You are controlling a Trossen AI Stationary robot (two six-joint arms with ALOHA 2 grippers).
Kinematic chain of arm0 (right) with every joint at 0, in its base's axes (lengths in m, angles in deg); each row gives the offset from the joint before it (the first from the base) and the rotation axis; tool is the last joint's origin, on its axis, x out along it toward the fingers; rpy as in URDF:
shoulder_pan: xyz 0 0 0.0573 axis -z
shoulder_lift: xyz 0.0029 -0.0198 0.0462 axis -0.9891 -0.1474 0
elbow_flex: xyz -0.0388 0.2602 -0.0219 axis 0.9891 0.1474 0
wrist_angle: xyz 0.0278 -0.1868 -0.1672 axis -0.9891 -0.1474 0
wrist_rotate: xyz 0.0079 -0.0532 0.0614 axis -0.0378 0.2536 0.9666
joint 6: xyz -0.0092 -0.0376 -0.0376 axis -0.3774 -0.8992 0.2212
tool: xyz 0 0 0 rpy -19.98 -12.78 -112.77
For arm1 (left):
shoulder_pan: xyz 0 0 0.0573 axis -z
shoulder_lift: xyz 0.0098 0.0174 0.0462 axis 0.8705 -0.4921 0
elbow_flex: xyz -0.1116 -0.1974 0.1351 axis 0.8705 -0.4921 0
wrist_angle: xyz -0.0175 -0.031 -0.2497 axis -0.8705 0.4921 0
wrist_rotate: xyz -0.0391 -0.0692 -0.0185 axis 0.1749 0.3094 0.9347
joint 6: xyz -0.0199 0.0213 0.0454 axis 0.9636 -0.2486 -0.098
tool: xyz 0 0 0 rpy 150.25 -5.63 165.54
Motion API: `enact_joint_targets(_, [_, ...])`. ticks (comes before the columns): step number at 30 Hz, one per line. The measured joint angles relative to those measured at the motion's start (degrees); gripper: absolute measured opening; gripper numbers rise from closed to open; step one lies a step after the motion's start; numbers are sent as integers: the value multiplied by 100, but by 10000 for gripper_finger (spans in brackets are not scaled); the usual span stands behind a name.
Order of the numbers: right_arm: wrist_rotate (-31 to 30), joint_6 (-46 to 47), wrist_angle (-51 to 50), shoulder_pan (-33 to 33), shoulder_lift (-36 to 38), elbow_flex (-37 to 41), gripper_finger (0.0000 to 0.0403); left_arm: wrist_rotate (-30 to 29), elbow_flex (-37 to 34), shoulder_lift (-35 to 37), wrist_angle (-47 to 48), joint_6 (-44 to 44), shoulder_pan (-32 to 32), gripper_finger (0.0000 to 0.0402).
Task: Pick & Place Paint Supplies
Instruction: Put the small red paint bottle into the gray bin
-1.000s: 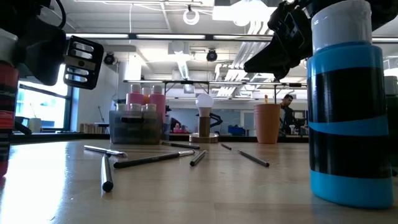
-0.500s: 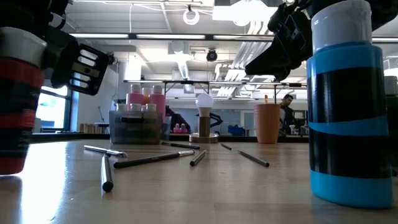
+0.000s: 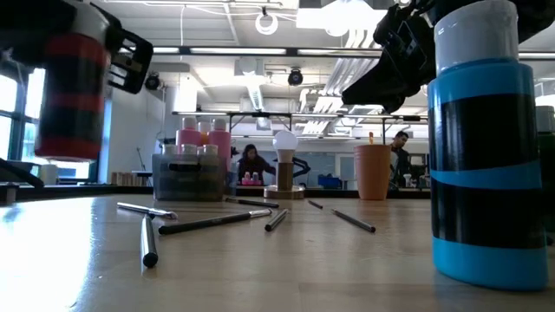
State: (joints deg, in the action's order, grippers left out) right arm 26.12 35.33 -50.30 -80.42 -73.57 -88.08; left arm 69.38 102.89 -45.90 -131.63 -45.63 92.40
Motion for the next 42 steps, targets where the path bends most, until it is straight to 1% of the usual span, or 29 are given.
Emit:
enact_joint_targets(5, [-3, -8, -2, 2, -1, 0, 91, -713, 0, 1218, 1420, -3, -3, 119])
enact_joint_targets(9, [-4, -43, -1, 2, 0, 0, 91, -1395, 0, 2227, 2438, -2, 0, 120])
enact_joint_targets(13, [-11, -47, 0, 2, -1, 0, 91, -2548, 0, 3111, 3356, -6, -3, 123])
enact_joint_targets(15, [-31, -98, -1, 2, -1, 1, 91, -3207, 0, 3444, 3603, -9, -3, 122])
enact_joint_targets(17, [-31, -183, 1, 2, -1, 1, 91, -3880, 0, 3676, 3639, -9, -3, 121])
enact_joint_targets(21, [-32, -197, 3, 2, 0, 0, 91, -5064, 0, 3884, 3651, -7, -17, 121])
enact_joint_targets(23, [-33, -197, 3, 2, 1, 1, 91, -5493, 0, 3889, 3655, -5, -156, 121])
enact_joint_targets(24, [-31, -197, 3, 2, -1, -1, 91, -5588, 0, 3887, 3662, 0, -267, 121])
enact_joint_targets(26, [-32, -199, 6, 2, -1, -1, 91, -5542, 0, 3886, 3661, 37, -584, 121])
enact_joint_targets(30, [-32, -197, 6, 2, -1, 1, 91, -4827, 0, 3848, 3644, 130, -1403, 121])
enact_joint_targets(35, [-32, -198, 8, 2, 0, 0, 91, -4343, 0, 3852, 3694, 411, -2479, 120])
enact_joint_targets(39, [-31, -199, 8, 2, 0, 0, 91, -3585, 0, 3851, 3713, 609, -3179, 120])
enact_joint_targets(42, [-31, -199, 10, 2, -1, -1, 91, -2986, 0, 3769, 3793, 886, -3586, 120])
